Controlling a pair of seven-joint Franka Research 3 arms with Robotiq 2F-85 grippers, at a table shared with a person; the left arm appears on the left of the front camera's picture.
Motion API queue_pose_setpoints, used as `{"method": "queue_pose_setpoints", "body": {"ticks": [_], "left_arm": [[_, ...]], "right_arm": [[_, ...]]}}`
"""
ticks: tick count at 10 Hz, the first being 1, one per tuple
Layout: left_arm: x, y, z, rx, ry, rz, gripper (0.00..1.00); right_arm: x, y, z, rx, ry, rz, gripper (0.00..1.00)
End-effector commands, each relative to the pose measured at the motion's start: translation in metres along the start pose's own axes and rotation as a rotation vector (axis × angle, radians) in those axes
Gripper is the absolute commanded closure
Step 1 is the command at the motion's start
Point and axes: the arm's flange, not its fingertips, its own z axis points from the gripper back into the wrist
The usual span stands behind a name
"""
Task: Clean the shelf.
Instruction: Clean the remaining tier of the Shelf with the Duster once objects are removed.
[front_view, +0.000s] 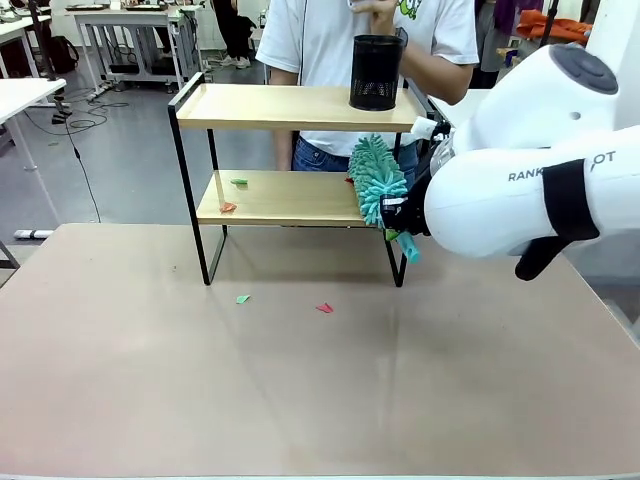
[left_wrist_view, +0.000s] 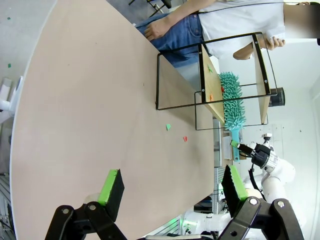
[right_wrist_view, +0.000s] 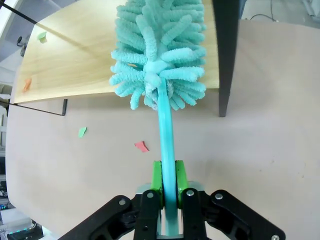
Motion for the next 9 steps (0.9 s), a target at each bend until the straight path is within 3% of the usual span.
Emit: {"method": "queue_pose_setpoints", "body": {"ticks": [1,9], "left_arm": [[0.000,0.000,0.000,-0.022,-0.013,-0.023,0.00],[0.000,0.000,0.000,-0.022,-0.013,-0.023,0.00]], "right_arm": [[0.006,0.014,-0.003,0.030,0.014,0.013,0.87],[0.025,0.101,-0.041,0.159,0.120,0.262,0.87]]}}
